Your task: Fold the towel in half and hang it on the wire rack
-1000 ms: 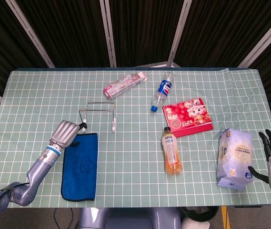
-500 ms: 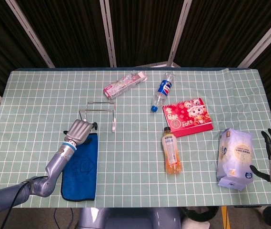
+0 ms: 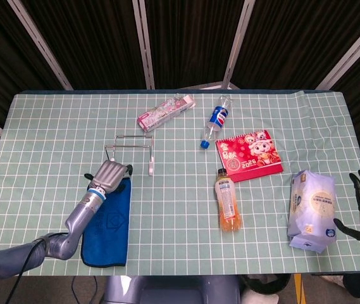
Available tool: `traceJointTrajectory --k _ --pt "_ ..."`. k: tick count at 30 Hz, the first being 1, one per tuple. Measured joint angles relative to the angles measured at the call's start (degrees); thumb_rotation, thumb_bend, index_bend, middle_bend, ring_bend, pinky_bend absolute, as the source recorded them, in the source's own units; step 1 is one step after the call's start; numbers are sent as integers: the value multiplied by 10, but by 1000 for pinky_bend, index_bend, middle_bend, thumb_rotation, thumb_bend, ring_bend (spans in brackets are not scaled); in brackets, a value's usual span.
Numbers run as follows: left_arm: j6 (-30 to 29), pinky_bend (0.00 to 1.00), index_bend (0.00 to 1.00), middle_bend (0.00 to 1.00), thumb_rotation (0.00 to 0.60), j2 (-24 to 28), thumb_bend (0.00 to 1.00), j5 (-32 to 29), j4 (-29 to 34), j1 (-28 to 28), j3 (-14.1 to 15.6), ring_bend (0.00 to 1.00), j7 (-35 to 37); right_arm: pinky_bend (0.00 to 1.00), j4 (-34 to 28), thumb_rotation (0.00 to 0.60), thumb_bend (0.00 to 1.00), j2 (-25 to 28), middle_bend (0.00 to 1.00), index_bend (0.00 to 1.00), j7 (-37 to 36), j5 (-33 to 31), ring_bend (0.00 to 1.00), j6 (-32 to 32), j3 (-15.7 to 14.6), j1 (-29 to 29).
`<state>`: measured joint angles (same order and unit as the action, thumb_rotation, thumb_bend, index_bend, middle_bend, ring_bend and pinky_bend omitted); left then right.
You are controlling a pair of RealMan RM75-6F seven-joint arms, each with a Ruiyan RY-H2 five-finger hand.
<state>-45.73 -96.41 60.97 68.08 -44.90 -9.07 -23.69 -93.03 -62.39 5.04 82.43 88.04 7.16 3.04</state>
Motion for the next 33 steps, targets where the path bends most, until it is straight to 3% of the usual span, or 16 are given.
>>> traceJointTrajectory --k 13,21,25,29,33 --pt "9 1000 449 1000 600 -9 373 -4 -14 -3 5 1000 25 0 0 600 0 0 0 0 0 1 0 1 0 0" --pt "14 1000 604 1000 600 -7 386 -15 -7 -5 6 1000 24 0 0 600 0 0 0 0 -1 1 0 1 -1 0" --pt "10 1000 664 1000 600 -3 448 -17 1 -5 7 1000 22 0 -1 600 0 1 0 0 -1 1 0 1 -1 -1" --pt "3 1000 757 1000 600 3 596 -15 11 -3 9 1000 23 0 -1 600 0 1 0 0 -1 4 0 3 -1 -1" --pt "-14 1000 843 1000 600 9 641 -19 31 2 11 1000 8 0 -2 600 0 1 0 0 -1 6 0 5 -2 -2"
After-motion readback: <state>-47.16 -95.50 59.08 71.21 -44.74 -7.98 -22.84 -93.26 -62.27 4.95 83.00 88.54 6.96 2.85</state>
